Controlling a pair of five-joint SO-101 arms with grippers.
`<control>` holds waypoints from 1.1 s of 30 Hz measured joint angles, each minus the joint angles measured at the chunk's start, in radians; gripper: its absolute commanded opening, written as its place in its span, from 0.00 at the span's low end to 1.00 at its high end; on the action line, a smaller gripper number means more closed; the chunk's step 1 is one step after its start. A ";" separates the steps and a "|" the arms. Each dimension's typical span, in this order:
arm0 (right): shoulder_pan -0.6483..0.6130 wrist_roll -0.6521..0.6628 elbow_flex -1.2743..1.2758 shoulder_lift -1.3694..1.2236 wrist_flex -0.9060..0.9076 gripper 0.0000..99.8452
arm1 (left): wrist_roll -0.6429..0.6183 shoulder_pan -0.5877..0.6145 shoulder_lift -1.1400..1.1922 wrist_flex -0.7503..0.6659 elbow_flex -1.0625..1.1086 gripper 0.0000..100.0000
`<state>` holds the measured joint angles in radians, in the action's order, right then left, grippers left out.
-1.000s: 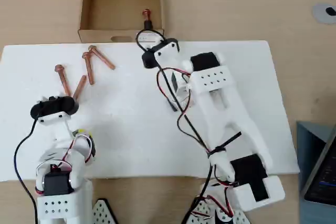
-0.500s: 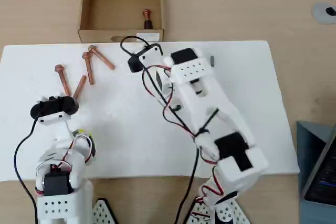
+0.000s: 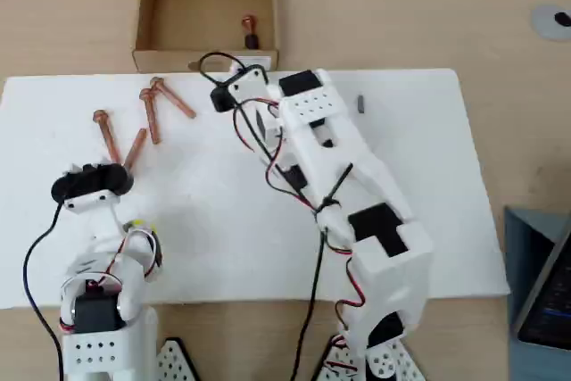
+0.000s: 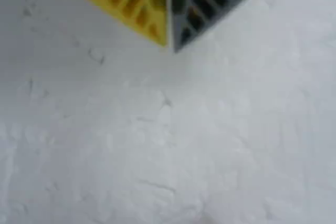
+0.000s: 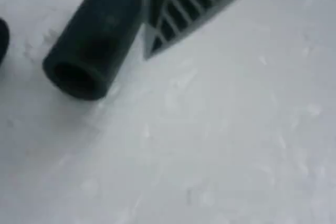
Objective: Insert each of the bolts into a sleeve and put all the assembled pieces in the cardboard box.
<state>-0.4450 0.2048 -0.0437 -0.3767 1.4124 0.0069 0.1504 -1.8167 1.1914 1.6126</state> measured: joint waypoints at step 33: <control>-0.049 -0.041 0.150 0.158 0.044 0.26 | 0.000 0.000 0.000 0.000 0.000 0.00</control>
<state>-0.4941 0.1634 0.1066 -0.2186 1.4569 0.0069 0.1504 -1.8167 1.1914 1.6126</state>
